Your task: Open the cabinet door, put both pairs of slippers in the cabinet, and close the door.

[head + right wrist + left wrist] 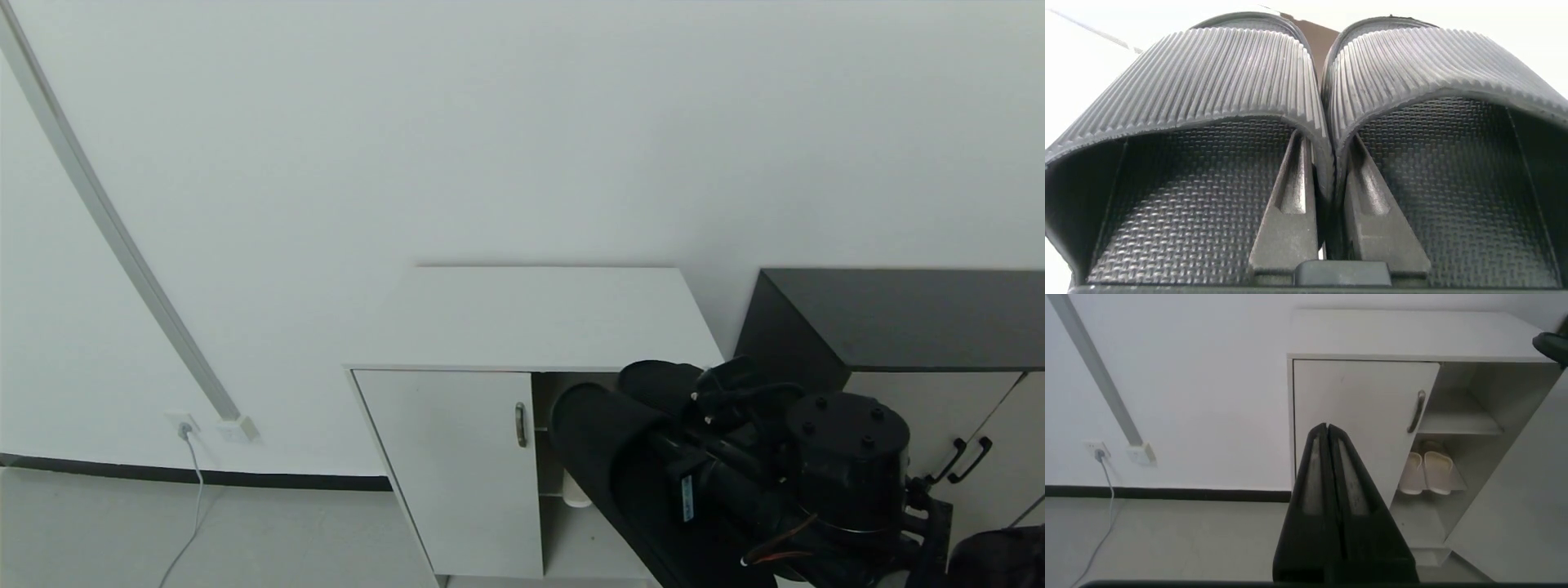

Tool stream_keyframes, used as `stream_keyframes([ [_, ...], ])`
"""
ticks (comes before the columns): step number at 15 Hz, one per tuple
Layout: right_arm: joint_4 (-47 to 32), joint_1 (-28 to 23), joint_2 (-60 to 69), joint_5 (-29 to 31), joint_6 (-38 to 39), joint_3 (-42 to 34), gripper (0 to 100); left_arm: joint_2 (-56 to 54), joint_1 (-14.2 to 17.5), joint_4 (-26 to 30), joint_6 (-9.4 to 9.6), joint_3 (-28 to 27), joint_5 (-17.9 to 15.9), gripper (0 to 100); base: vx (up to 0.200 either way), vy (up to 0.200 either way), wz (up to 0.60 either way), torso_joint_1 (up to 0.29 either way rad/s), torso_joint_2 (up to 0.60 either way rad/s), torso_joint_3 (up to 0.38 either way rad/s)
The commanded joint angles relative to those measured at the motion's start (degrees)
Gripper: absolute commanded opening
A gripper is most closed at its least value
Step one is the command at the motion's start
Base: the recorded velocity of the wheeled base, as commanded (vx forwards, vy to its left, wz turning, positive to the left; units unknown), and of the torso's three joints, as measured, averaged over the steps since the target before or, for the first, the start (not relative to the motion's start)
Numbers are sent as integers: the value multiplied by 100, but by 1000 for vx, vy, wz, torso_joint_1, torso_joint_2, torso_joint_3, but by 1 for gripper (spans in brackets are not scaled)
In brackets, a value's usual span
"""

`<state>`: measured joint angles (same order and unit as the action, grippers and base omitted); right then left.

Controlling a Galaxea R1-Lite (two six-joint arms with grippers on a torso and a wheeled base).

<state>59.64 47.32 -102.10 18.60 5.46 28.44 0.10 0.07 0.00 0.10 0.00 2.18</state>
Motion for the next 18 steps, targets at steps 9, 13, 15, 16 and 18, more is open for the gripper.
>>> stream_keyframes([
  [9,31,22,-21,3,-1,-76,0,-1,1,0,-1,0,2,0,0,0,0,-63,134,73],
  [13,31,22,-21,3,-10,-76,0,-1,1,0,-1,0,2,0,0,0,0,-158,369,204],
  [15,31,22,-21,21,-1,-84,0,-1,1,0,-1,0,-7,0,0,0,0,-161,400,222],
  [16,31,22,-21,21,-1,-93,0,-1,1,0,-1,0,-7,0,0,0,0,-222,491,281],
  [18,31,22,-47,3,-1,-84,0,-1,1,0,-1,0,-7,0,0,0,0,-234,532,308],
])
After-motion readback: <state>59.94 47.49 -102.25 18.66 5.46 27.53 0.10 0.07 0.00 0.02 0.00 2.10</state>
